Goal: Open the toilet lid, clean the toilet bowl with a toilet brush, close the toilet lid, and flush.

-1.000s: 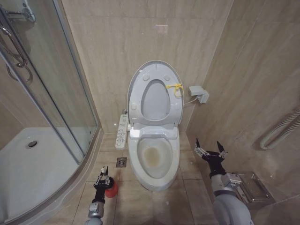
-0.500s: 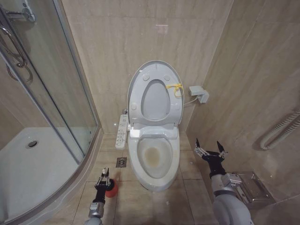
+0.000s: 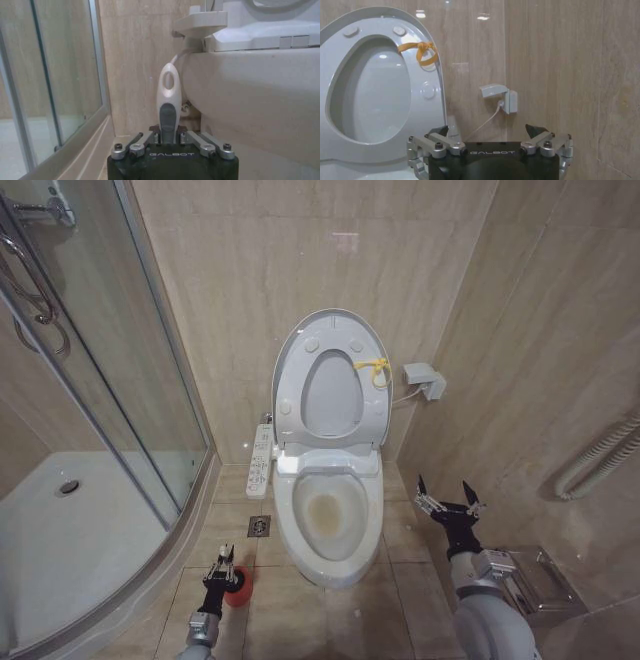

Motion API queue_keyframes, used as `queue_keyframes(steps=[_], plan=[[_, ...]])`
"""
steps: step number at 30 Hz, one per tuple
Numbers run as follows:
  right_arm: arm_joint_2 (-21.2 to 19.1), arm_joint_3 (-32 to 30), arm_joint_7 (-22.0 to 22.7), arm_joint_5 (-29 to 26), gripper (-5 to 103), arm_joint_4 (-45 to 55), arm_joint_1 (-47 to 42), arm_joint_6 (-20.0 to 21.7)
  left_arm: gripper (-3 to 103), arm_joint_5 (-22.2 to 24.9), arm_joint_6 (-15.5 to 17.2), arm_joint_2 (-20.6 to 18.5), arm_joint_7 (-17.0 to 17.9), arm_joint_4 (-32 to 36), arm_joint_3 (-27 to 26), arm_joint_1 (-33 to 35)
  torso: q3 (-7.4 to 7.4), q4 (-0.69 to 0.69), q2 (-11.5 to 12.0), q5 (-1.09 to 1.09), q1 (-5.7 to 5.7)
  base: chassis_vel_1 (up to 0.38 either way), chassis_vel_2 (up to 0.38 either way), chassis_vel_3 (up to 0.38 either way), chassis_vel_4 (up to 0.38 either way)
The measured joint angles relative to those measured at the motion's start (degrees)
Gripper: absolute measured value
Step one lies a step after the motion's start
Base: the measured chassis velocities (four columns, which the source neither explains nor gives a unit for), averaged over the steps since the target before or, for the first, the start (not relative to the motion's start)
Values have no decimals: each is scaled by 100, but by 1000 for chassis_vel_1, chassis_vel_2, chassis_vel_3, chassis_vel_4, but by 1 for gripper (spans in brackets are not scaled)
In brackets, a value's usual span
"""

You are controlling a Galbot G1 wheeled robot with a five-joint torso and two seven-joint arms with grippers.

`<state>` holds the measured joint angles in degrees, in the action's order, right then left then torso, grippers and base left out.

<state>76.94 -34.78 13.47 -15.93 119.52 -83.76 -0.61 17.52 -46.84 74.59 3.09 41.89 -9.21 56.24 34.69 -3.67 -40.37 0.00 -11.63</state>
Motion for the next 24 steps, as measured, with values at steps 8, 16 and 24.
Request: queue_keyframes(steps=[8, 16, 24], plan=[[0, 0, 0, 0, 100, 0, 0, 0, 19, -164, 23, -65, 138, 146, -40, 96, 0, 0, 0, -1, 0, 0, 0, 0, 0], [0, 0, 0, 0, 100, 0, 0, 0, 48, -247, 152, -174, 181, 602, -105, 384, 0, 0, 0, -1, 0, 0, 0, 0, 0], [0, 0, 0, 0, 100, 0, 0, 0, 75, -588, 342, -311, 722, 1495, -268, 1002, 0, 1, 0, 0, 0, 0, 0, 0, 0]])
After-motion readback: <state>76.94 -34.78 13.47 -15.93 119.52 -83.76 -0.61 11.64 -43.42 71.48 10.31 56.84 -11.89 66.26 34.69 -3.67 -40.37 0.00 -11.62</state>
